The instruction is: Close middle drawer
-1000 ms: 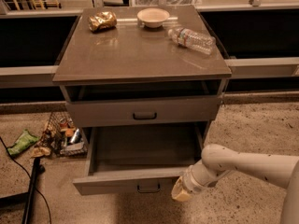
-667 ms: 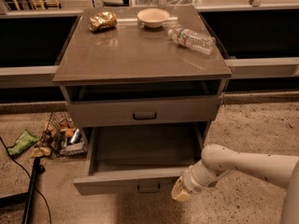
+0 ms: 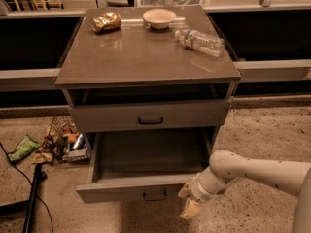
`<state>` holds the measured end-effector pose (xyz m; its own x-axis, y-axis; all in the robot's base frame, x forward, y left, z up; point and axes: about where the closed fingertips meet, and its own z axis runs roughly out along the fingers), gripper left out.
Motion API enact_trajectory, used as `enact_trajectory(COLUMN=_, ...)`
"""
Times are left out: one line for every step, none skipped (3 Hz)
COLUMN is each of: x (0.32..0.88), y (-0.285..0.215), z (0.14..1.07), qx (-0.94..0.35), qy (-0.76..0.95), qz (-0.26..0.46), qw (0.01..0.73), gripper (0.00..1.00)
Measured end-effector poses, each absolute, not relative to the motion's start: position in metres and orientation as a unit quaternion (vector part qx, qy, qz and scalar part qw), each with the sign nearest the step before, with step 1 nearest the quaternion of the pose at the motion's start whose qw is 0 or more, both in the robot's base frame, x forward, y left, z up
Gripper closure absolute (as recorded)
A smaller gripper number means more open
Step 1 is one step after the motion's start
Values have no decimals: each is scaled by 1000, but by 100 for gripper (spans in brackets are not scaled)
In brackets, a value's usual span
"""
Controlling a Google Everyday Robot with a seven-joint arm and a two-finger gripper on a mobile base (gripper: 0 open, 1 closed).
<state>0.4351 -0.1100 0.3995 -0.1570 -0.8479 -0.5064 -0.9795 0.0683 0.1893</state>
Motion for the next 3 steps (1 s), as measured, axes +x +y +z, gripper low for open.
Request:
enact_trajectory(x=437, y=-111, z=398, qx=-636, qy=717, qz=247, qw=139, gripper=0)
enact_trajectory(x=454, y=-111, z=399, qx=-646, qy=705, qz=243, qw=165, gripper=0)
enact_trajectory(x=485, y=-112, z=402, qx=-663, qy=685, qz=224, qw=202, gripper=15)
